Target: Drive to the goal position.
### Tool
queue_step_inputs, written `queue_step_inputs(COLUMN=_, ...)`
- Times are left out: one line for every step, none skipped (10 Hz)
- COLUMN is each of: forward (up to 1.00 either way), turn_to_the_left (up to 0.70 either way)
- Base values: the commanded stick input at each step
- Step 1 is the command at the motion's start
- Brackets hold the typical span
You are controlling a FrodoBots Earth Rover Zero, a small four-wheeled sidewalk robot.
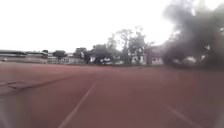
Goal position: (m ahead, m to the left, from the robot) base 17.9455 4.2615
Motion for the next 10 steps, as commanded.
queue_step_inputs(forward=0.69, turn_to_the_left=0.0)
queue_step_inputs(forward=0.69, turn_to_the_left=0.0)
queue_step_inputs(forward=0.69, turn_to_the_left=0.0)
queue_step_inputs(forward=0.69, turn_to_the_left=0.0)
queue_step_inputs(forward=0.69, turn_to_the_left=0.0)
queue_step_inputs(forward=0.69, turn_to_the_left=0.0)
queue_step_inputs(forward=0.69, turn_to_the_left=0.0)
queue_step_inputs(forward=0.69, turn_to_the_left=0.0)
queue_step_inputs(forward=0.69, turn_to_the_left=0.0)
queue_step_inputs(forward=0.69, turn_to_the_left=0.0)
